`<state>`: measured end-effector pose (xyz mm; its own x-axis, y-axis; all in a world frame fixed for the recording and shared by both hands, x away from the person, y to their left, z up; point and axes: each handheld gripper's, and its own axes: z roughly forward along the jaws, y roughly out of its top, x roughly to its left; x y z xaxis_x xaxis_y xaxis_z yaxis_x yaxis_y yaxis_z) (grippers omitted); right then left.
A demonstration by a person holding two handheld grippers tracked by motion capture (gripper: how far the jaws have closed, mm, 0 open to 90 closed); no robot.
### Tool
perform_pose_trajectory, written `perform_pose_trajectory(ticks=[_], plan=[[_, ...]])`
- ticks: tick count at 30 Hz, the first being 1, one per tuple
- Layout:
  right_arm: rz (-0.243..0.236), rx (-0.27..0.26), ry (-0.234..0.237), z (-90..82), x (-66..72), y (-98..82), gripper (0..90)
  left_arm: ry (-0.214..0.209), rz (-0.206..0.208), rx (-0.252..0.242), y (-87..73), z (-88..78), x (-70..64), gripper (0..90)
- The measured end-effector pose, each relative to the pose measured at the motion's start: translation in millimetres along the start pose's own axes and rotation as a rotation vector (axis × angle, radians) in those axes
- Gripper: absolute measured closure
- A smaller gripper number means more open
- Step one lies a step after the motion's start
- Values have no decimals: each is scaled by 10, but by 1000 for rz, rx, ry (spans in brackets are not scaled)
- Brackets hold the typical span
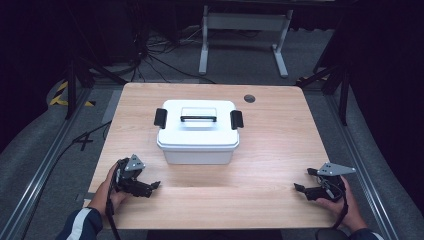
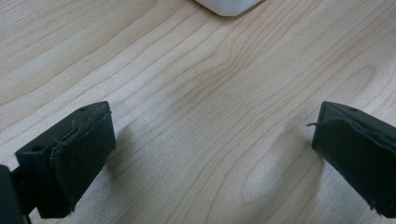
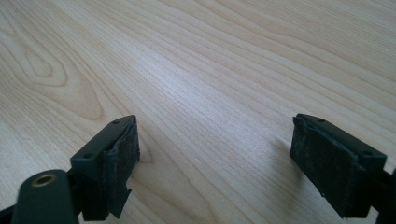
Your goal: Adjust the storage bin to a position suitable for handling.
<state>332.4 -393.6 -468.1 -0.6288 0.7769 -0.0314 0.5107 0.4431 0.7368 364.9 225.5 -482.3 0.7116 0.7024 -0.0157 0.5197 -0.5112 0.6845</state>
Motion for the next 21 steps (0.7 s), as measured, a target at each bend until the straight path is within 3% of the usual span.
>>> perform_pose_trajectory(ticks=[9, 14, 16, 18, 20, 21], plan=[[0, 2, -1, 9, -2, 11, 153, -18, -3, -6, -24, -8, -9, 5], [0, 5, -2, 43, -1, 47, 153, -30, 29, -8, -34, -21, 21, 5], [-11, 30, 7, 52, -26, 83, 155, -37, 39, -4, -36, -27, 32, 5], [-13, 109, -2, 47, -45, 173, 162, -39, 45, -8, -34, -23, 40, 5], [-33, 146, 5, 45, -30, 229, 204, -44, 61, -10, -30, -19, 55, 4], [-54, 166, 6, 49, -19, 264, 212, -51, 49, -9, -32, -16, 50, 4]])
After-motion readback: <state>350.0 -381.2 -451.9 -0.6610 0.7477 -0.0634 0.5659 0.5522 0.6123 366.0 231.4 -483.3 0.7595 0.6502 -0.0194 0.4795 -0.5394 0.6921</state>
